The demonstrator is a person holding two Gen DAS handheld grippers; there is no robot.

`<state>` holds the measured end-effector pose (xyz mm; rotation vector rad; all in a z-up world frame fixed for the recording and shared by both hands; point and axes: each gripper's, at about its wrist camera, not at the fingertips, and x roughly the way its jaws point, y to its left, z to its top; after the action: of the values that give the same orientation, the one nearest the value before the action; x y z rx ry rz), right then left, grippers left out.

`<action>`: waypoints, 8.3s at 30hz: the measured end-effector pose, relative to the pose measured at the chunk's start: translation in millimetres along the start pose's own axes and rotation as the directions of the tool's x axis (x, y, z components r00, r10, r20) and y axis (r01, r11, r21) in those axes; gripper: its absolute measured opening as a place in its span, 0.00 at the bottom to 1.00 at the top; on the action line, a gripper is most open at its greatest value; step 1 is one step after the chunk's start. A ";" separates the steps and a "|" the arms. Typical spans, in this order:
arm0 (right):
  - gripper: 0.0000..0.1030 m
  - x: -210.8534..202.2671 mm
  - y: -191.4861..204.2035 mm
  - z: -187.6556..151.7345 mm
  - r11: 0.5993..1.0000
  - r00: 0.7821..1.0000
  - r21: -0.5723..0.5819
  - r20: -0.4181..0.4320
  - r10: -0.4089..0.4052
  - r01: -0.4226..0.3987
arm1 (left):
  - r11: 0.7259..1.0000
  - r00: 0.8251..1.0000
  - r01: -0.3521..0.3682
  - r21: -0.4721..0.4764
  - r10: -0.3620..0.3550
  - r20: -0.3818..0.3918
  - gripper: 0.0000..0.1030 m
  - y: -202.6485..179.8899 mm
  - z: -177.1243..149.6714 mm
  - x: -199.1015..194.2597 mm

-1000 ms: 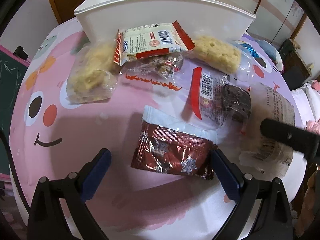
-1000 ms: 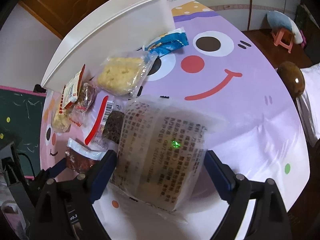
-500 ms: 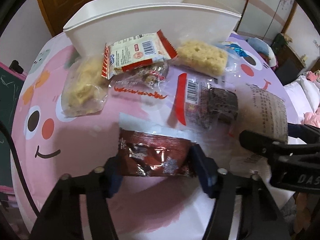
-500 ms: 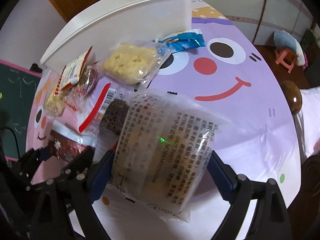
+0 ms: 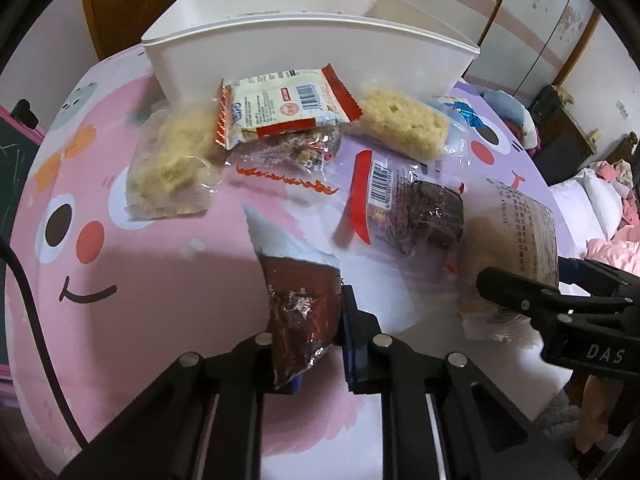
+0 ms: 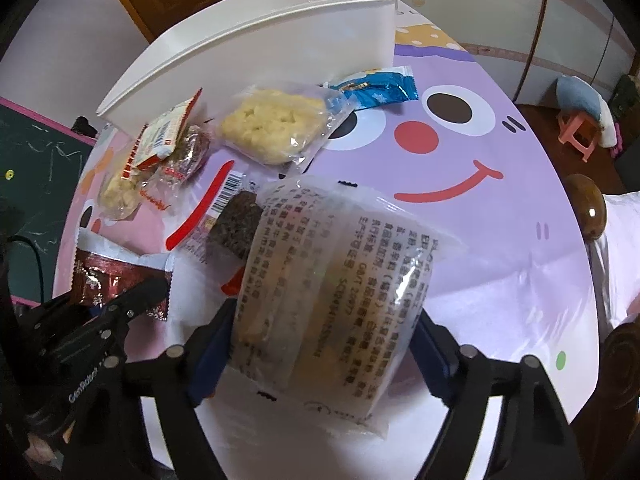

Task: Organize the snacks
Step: 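Carry both snacks over the white basket and open both tools to release, then withdraw both tools from the basket toward the remaining snacks, then grasp the clear puffed-snack bag with the left tool while the right tool grasps the red-topped dark snack bag, then carry both snacks over the white basket and open both tools to release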

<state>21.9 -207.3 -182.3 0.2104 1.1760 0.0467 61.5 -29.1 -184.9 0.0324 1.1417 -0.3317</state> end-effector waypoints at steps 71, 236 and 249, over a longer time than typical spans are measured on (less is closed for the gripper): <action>0.80 -72.8 69.6 274.5 0.962 0.935 -0.251 0.354 -0.014 0.109 | 0.979 0.917 -0.203 0.010 0.187 0.353 0.92 22.5 297.1 -110.2; 0.56 -189.7 97.2 235.0 0.959 0.856 -0.280 0.503 0.115 0.035 | 0.992 0.903 -0.128 0.019 0.109 0.416 0.39 0.6 258.2 -211.2; 0.59 -73.5 79.0 282.8 0.974 0.932 -0.227 0.359 0.056 0.029 | 0.990 0.967 -0.136 -0.025 0.139 0.216 0.39 37.6 294.5 -67.8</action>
<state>259.4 -180.1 3.4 0.0202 0.7896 0.1489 307.5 -33.8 -5.5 0.0650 0.9186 -0.2003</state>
